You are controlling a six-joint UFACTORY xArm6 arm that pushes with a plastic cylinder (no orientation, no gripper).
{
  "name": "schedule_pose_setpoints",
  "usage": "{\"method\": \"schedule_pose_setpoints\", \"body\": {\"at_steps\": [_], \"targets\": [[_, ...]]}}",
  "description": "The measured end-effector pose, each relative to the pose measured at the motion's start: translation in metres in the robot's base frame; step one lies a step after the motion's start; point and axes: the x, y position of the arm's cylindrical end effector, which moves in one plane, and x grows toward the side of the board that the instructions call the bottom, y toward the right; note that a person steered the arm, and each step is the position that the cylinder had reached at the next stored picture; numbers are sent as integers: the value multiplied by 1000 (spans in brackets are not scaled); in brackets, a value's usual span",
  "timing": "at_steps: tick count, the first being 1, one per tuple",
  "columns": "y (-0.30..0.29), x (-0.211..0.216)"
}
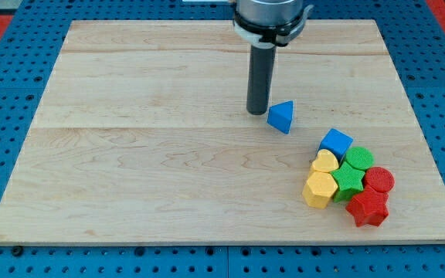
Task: Slide blue triangle closer to the blue cube
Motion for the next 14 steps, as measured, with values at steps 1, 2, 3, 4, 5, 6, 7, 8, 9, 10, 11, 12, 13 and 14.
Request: {"method": "schedule_pose_setpoints", "body": {"at_steps": [1,2,3,4,5,6,7,8,9,10,11,12,13,14], "targets": [[2,24],[8,26],[9,8],[14,-11],[30,-2],[29,14],[33,22],[45,22],[51,22],[60,18],[75,16],[88,15],[94,15],[106,15]]}}
